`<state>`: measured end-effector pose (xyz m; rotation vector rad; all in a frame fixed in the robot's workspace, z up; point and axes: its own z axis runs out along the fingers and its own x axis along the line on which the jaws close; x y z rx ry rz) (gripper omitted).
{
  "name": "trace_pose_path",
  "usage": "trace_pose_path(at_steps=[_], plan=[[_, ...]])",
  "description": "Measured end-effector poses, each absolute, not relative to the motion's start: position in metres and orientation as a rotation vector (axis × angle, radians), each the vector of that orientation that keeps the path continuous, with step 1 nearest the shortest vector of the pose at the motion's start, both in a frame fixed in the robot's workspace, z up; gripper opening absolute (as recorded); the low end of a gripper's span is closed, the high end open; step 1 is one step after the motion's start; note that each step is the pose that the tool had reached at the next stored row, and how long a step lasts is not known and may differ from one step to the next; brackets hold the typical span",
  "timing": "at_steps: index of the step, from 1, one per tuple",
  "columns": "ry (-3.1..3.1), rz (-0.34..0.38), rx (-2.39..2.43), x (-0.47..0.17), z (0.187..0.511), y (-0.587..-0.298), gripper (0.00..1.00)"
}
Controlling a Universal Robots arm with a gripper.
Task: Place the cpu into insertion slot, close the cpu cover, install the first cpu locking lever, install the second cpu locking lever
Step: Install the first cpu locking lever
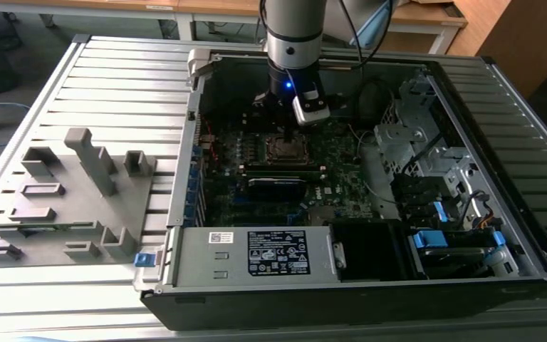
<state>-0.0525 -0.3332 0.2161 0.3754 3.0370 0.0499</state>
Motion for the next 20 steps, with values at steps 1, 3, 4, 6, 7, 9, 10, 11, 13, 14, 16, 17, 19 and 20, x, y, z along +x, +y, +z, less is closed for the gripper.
trace_pose_path(at_steps=[1,3,4,6,7,9,10,11,13,14,16,17,19,20], plan=[[3.037,0.058,0.376,-0.0525,0.2161,-0.3332,0.11],[3.038,0.061,0.377,-0.0526,0.2161,-0.3332,0.11],[3.037,0.062,0.377,-0.0525,0.2161,-0.3332,0.11],[3.037,0.063,0.376,-0.0529,0.2160,-0.3335,0.11],[3.038,0.064,0.376,-0.0536,0.2161,-0.3337,0.11],[3.038,0.069,0.377,-0.0538,0.2161,-0.3338,0.11],[3.039,0.085,0.377,-0.0541,0.2161,-0.3340,0.11],[3.039,0.098,0.378,-0.0543,0.2161,-0.3341,0.11],[3.039,0.100,0.378,-0.0543,0.2160,-0.3340,0.11],[3.039,0.100,0.378,-0.0543,0.2160,-0.3340,0.11],[3.039,0.099,0.378,-0.0543,0.2161,-0.3340,0.11],[3.045,0.099,0.379,-0.0541,0.2160,-0.3340,0.11],[3.070,0.094,0.383,-0.0536,0.2159,-0.3341,0.11],[3.070,0.094,0.383,-0.0537,0.2159,-0.3341,0.11]])
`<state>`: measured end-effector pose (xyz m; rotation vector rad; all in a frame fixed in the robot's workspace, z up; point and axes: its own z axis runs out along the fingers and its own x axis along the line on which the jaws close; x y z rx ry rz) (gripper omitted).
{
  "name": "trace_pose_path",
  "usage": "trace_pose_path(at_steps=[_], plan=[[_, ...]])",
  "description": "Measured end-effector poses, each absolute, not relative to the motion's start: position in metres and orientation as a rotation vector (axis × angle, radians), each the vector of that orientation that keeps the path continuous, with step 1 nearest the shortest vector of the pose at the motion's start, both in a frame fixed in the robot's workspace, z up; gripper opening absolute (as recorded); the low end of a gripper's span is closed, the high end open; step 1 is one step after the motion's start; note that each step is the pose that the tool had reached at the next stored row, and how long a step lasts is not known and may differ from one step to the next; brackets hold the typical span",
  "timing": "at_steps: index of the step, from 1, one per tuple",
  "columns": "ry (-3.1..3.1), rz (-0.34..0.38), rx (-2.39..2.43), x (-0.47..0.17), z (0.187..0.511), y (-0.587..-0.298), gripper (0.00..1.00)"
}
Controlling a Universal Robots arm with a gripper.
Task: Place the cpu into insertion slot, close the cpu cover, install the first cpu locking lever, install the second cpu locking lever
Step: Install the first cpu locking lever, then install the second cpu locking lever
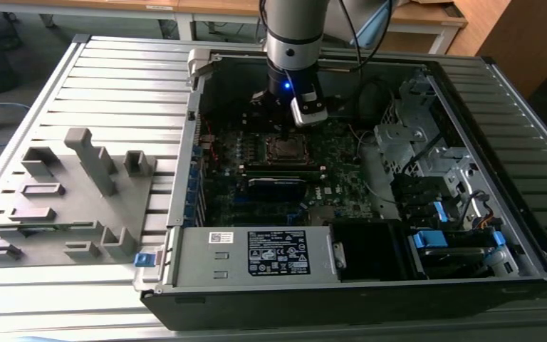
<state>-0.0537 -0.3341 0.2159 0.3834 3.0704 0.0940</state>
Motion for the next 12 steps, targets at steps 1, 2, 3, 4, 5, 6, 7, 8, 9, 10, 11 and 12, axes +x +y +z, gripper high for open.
trace_pose_path(at_steps=[1,2,3,4,5,6,7,8,9,10,11,12], plan=[[3.071,0.094,0.384,-0.0537,0.2159,-0.3341,0.11],[3.071,0.094,0.384,-0.0537,0.2159,-0.3341,0.11],[3.071,0.094,0.384,-0.0536,0.2159,-0.3340,0.11],[3.071,0.094,0.383,-0.0536,0.2159,-0.3341,0.11],[3.072,0.094,0.377,-0.0536,0.2159,-0.3341,0.11],[3.073,0.095,0.368,-0.0535,0.2158,-0.3342,0.11],[3.075,0.095,0.360,-0.0536,0.2158,-0.3342,0.11],[3.075,0.095,0.356,-0.0536,0.2158,-0.3342,0.11],[3.075,0.095,0.356,-0.0536,0.2159,-0.3343,0.11],[3.075,0.095,0.355,-0.0536,0.2159,-0.3343,0.11],[3.075,0.095,0.355,-0.0536,0.2159,-0.3343,0.11],[3.075,0.095,0.355,-0.0536,0.2159,-0.3343,0.11]])
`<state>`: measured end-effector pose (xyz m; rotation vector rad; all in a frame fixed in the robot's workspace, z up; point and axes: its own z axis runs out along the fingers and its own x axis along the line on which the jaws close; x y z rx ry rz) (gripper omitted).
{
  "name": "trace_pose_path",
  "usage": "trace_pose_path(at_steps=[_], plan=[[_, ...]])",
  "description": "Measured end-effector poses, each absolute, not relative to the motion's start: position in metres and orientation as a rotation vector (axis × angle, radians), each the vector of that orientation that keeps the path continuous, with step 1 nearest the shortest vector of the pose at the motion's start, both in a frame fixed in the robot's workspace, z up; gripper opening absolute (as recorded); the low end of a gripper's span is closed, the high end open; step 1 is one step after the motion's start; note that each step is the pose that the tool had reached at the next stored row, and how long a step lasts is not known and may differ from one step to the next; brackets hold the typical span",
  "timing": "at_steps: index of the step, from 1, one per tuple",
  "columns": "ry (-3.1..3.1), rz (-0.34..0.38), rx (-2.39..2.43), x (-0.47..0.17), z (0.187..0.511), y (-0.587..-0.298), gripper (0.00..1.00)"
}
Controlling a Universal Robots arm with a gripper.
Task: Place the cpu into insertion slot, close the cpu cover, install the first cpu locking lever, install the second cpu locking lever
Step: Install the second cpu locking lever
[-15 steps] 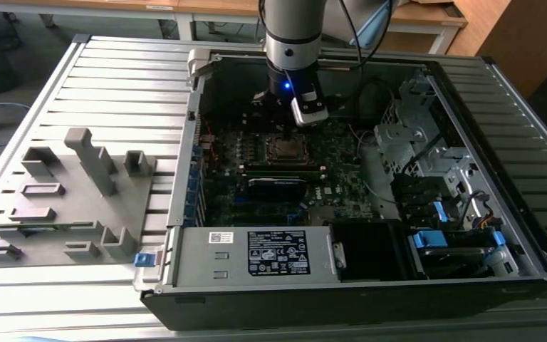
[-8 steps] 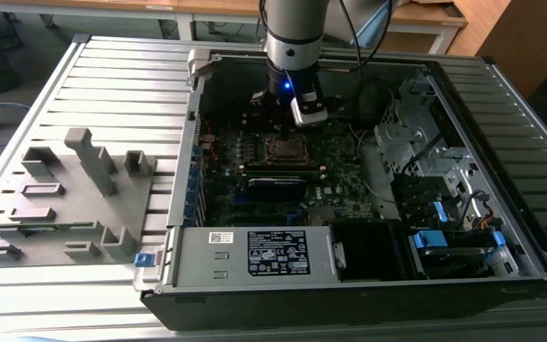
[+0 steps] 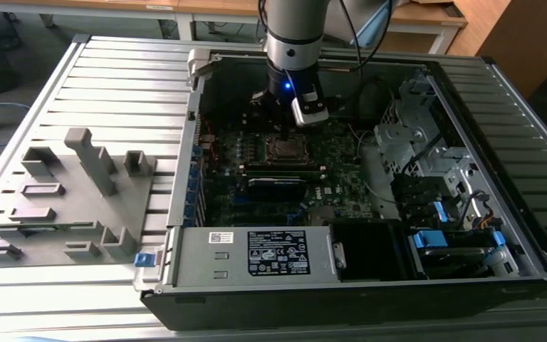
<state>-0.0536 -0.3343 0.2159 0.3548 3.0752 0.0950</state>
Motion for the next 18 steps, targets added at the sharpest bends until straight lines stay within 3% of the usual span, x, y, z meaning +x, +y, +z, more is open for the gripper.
trace_pose_path(at_steps=[18], plan=[[3.075,0.095,0.355,-0.0536,0.2203,-0.3343,0.11]])
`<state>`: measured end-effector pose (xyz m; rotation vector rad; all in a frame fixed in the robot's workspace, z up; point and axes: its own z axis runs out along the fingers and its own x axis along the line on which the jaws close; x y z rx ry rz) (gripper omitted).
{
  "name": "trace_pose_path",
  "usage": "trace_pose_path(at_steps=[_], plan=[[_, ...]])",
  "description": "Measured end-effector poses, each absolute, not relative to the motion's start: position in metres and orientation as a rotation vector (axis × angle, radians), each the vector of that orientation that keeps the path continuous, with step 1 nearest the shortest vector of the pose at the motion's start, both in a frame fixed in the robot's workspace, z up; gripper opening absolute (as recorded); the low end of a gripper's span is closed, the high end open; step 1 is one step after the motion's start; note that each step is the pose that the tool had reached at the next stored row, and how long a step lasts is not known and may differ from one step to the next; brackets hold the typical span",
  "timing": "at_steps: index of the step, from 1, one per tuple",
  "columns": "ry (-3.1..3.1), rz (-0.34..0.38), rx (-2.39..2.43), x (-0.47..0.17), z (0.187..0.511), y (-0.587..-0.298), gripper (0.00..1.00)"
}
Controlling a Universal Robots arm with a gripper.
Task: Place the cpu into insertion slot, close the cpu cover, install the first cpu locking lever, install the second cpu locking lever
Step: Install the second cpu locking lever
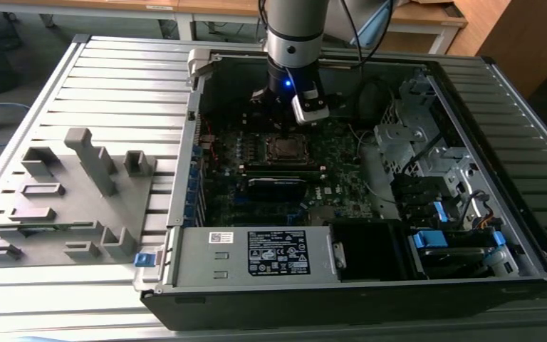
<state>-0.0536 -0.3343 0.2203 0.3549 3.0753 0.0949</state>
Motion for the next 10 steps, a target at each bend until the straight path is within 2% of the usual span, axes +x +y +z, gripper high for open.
trace_pose_path(at_steps=[10], plan=[[3.075,0.095,0.355,-0.0536,0.2236,-0.3343,0.11]])
